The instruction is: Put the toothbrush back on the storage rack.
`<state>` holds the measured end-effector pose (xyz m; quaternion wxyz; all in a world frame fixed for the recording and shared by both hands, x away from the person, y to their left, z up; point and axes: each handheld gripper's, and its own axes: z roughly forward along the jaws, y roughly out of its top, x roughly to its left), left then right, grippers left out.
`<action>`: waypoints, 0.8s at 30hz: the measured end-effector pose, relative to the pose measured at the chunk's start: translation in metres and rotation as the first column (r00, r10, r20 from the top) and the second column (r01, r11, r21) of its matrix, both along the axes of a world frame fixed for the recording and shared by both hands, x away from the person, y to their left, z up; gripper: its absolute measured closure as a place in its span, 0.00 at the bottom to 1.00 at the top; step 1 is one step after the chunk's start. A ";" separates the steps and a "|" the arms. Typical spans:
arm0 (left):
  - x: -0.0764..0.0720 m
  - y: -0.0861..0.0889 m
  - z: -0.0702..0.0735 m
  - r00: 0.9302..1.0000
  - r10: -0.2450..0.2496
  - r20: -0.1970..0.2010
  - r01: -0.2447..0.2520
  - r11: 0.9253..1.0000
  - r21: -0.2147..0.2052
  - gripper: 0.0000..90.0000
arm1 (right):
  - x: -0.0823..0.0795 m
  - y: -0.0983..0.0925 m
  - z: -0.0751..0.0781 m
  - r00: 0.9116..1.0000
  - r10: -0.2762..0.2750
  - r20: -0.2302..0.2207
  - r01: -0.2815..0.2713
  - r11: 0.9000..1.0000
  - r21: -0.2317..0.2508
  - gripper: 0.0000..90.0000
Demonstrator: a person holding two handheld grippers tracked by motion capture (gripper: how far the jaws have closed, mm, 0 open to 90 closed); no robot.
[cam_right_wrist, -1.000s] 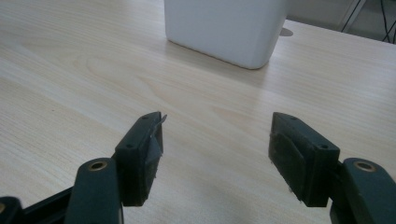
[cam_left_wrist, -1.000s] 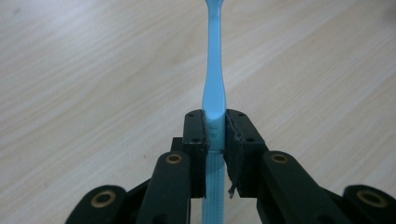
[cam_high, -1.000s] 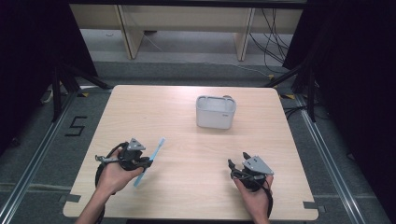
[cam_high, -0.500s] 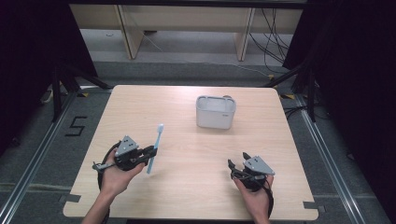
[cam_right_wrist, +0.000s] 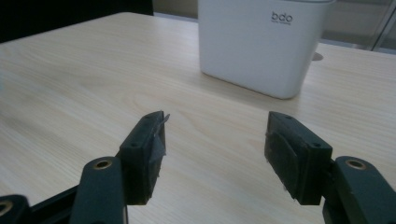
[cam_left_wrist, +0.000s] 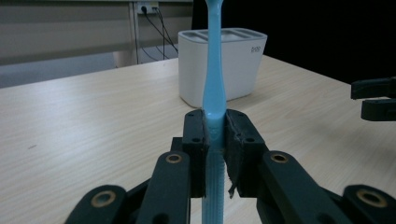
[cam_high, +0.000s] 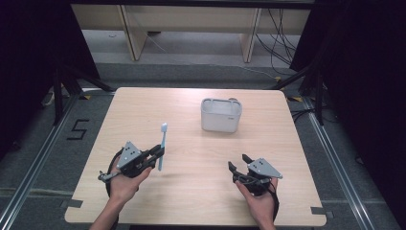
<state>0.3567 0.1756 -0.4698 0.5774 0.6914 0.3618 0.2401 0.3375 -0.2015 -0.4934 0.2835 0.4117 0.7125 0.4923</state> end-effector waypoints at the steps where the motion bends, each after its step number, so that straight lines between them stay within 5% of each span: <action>1: -0.001 -0.001 -0.001 1.000 0.000 0.013 0.000 1.000 -0.003 0.87 | -0.001 0.002 0.002 1.000 0.011 -0.012 -0.011 1.000 0.018 0.45; 8: -0.002 -0.013 -0.002 0.999 -0.035 0.040 0.035 0.999 -0.007 0.87 | -0.001 0.014 0.015 0.998 0.069 0.014 -0.070 0.994 0.080 0.48; 10: -0.003 -0.016 -0.002 0.999 -0.038 0.039 0.038 0.999 0.002 0.87 | -0.003 0.020 0.018 0.997 0.075 -0.020 -0.072 0.991 0.109 0.48; 16: -0.004 -0.024 0.001 0.997 -0.053 0.063 0.053 0.999 0.007 0.87 | 0.003 0.032 0.028 0.992 0.125 0.033 -0.127 0.987 0.098 0.50; 24: -0.005 -0.038 -0.001 0.995 -0.071 0.073 0.071 0.997 0.014 0.87 | 0.007 0.054 0.044 0.982 0.186 0.028 -0.188 0.967 0.171 0.53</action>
